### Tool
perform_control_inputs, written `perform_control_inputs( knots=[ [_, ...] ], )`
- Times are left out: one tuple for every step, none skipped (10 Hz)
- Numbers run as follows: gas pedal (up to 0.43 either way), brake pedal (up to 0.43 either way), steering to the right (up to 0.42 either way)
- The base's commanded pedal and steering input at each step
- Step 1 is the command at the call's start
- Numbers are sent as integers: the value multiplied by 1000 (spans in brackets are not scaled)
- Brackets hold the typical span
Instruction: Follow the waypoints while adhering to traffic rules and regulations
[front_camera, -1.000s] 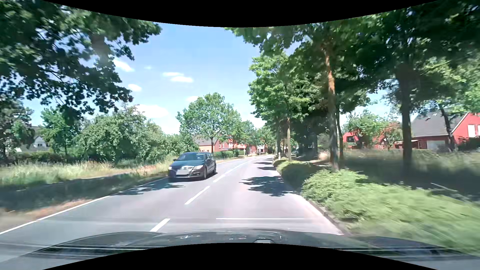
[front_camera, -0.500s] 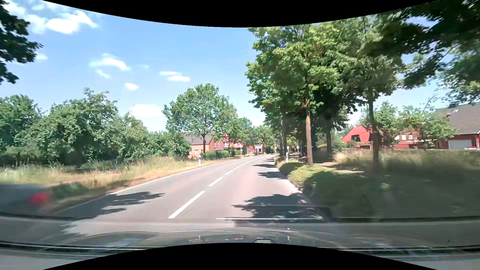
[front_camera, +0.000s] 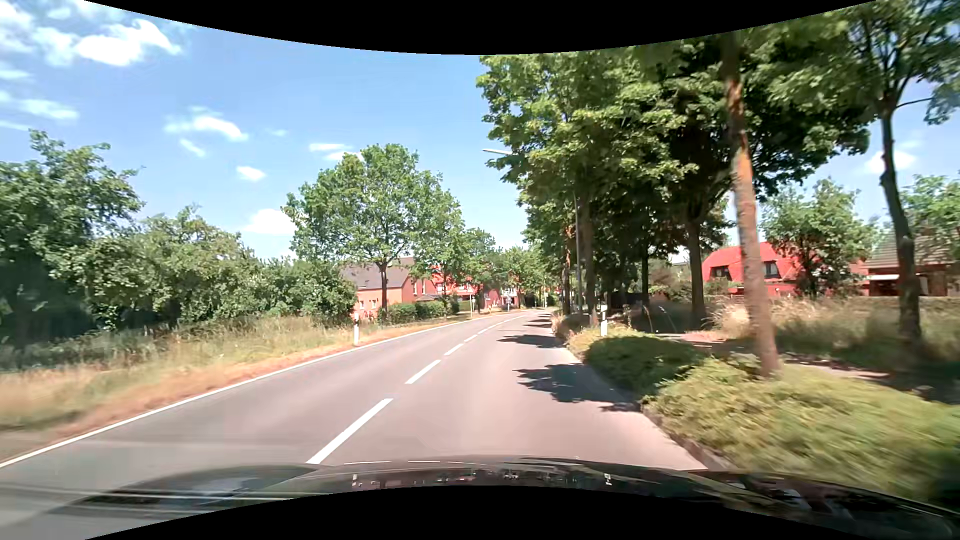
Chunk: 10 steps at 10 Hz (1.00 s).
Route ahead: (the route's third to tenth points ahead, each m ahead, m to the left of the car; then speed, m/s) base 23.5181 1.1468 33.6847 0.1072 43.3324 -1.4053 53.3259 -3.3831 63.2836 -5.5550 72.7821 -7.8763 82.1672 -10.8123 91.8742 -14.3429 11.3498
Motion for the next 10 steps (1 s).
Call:
perform_control_inputs(
  knots=[
    [169,0,19],
    [169,0,20],
    [169,0,20],
    [169,0,20],
    [169,0,19],
    [169,0,13],
    [169,0,11],
    [169,0,15],
    [169,0,18],
    [169,0,16]
  ],
)
